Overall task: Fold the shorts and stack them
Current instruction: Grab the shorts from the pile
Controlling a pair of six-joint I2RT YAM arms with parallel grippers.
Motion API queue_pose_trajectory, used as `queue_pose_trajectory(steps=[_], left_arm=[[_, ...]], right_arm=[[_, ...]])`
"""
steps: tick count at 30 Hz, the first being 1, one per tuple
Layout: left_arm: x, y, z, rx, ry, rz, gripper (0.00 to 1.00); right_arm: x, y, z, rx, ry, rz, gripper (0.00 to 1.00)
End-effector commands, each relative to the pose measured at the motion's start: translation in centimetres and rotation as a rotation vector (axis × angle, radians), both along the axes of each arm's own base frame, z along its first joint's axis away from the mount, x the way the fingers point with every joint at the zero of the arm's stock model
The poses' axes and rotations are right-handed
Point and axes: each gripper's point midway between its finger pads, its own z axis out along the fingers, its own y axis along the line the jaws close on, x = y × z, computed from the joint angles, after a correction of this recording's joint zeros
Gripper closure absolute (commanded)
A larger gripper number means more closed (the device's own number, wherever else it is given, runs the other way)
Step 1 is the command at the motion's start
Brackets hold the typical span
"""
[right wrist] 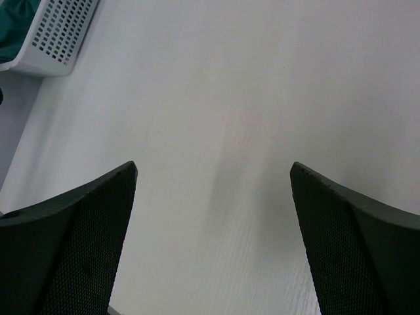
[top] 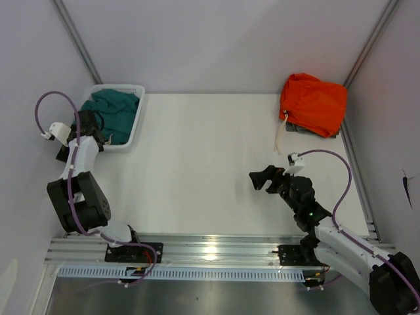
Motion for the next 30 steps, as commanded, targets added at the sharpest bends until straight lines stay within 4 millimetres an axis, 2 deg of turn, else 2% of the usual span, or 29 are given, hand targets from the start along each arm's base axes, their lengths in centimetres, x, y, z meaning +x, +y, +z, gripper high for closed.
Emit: queue_pose_trajectory(steps=[1,5,7,9,13,16,17,18,20,21,28,30], left_arm=[[1.9,2.1,2.4,0.05,-0.088,0.029,0.01],[4.5,3.3,1.6,0.048,-0.081,0.005,0.03],[5.2,3.8,1.2,0.046,-0.066,0.011,0.04],[6.0,4.4,0.1,0.022,-0.054,0.011,0.06],[7.5,4.5,-2.2,-0.022,-0.071,-0.012,0.19],[7.4,4.6,-2.6,-0.026,-0.066,0.0,0.44],[7.3,4.6,-2.5,-0.022,-0.073,0.004,0.58],[7.0,4.3,-2.2,-0.015,-0.082,0.002,0.67],[6.9,4.3,-1.7,0.007,-0.11,0.002,0.78],[6.9,4.1,-1.4,0.014,-0.118,0.0,0.78],[6.9,3.3,-0.5,0.02,-0.109,-0.007,0.56],[6.8,3.3,-0.3,0.016,-0.111,-0.001,0.56]], right_arm=[[0.1,0.3,0.9,0.025,-0.044,0.009,0.01],[-0.1,0.1,0.7,0.01,-0.047,0.006,0.01],[-0.1,0.0,0.6,0.006,-0.049,0.002,0.01],[0.0,0.0,0.6,0.001,-0.05,0.001,0.01],[0.2,-0.3,0.6,-0.01,-0.049,-0.019,0.01],[0.3,-0.5,0.3,-0.016,-0.046,-0.034,0.01],[0.3,-0.7,0.2,-0.016,-0.045,-0.04,0.01],[0.3,-0.7,0.2,-0.016,-0.043,-0.042,0.01],[0.3,-0.7,-0.2,-0.019,-0.036,-0.045,0.01],[0.4,-0.7,-0.3,-0.02,-0.035,-0.046,0.01],[0.4,-0.4,-0.9,-0.031,-0.014,-0.032,0.01],[0.3,-0.3,-0.9,-0.032,-0.014,-0.028,0.01]])
